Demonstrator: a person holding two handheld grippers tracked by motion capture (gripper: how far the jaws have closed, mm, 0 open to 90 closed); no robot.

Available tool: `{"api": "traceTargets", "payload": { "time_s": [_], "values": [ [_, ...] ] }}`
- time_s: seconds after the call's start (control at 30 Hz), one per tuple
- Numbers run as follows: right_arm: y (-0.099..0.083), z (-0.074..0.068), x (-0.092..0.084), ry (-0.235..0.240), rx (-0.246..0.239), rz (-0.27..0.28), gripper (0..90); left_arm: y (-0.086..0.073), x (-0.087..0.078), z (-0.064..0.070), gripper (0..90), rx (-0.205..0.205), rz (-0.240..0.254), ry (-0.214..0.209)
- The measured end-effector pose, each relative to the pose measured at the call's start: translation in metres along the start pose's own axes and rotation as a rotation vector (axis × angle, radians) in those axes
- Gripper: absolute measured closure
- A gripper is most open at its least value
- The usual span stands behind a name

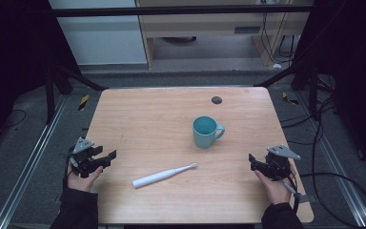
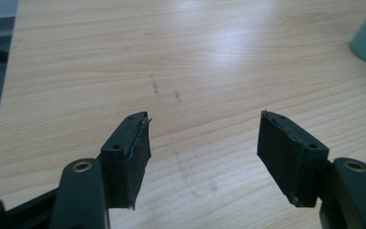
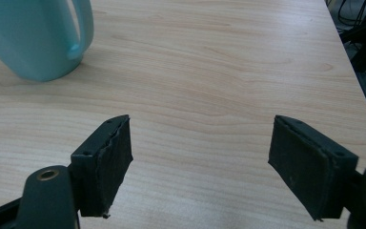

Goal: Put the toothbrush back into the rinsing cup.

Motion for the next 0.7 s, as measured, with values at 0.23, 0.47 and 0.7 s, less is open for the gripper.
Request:
{"api": "traceTargets", "payload": {
  "time_s": [0.23,0.47,0.7],
  "values": [
    [-0.002,-0.008,-0.003,0.017,-0.041,-0.023,22.4,-0.003,-0.003,0.027,37.8,0.051,-0.048,-0.084],
    [-0.001,-0.015,-0.003,0.033,-0.064,-0.031,22.4,-0.014,-0.001,0.059,37.7,0.16,-0.141,-0.139],
    [-0.002,-0.019,-0.003,0.05,-0.068,-0.044,22.5,-0.023,0.001,0.089,38.0,0.273,-0.238,-0.194]
  ]
}}
Point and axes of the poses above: each handheld gripper's, and its own axes: x roughly forward along the jaws, y roughly out of its top, z roughly to its right, the point moved 10 cm from there along x, roughly forward along the jaws, and after that the axes turned 15 degrees about -x, right-handed, at the moved point
